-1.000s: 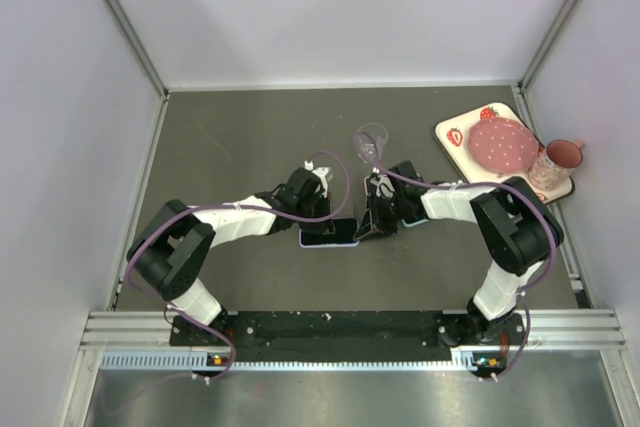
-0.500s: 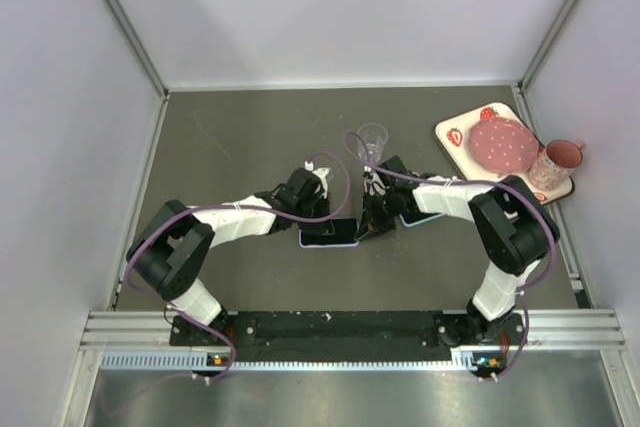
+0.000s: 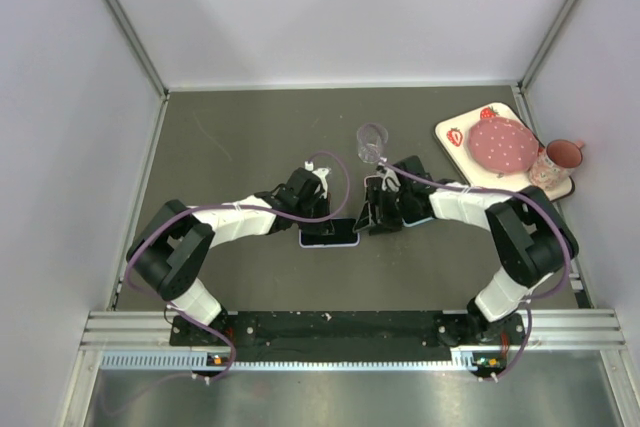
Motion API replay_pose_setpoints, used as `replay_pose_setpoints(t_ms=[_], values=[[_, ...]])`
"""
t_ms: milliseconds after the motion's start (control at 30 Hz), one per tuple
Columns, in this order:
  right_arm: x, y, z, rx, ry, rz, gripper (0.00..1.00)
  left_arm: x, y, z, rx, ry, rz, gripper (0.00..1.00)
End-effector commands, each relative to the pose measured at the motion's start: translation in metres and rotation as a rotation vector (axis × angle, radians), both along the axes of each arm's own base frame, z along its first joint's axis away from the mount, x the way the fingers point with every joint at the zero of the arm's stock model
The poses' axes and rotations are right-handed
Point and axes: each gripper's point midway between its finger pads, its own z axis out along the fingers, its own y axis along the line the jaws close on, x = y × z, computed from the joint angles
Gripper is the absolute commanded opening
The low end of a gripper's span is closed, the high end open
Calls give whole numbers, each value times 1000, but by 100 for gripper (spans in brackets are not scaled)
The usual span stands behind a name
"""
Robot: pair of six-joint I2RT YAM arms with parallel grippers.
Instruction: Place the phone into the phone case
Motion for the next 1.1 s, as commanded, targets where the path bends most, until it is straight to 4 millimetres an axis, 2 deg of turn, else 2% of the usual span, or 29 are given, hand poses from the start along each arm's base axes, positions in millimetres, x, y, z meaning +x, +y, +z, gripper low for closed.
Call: replay_pose_setpoints(t_ms=[0,200,233,267,333,700,933,1067], values=[[21,2,39,157,-107,-30,62,-32,55,-50,255,121,19,0],[27,2,43,196,-109,-43,62,-33,55,-50,251,122,17,0],[25,2,41,199,-93,-45,60,-34,55,-51,250,125,17,0],[30,7,44,231,-117,-31,51,-33,55,-51,245,124,19,0],[30,10,43,252,-113,-21,50,-35,55,-51,242,127,22,0],[41,7,-7,147,-45,-39,44,-36,54,-49,231,126,14,0],[51,7,-21,99,-8,-44,38,-36,53,-51,231,130,12,0],[46,-2,-34,33,32,-58,32,-36,52,-51,229,130,12,0]])
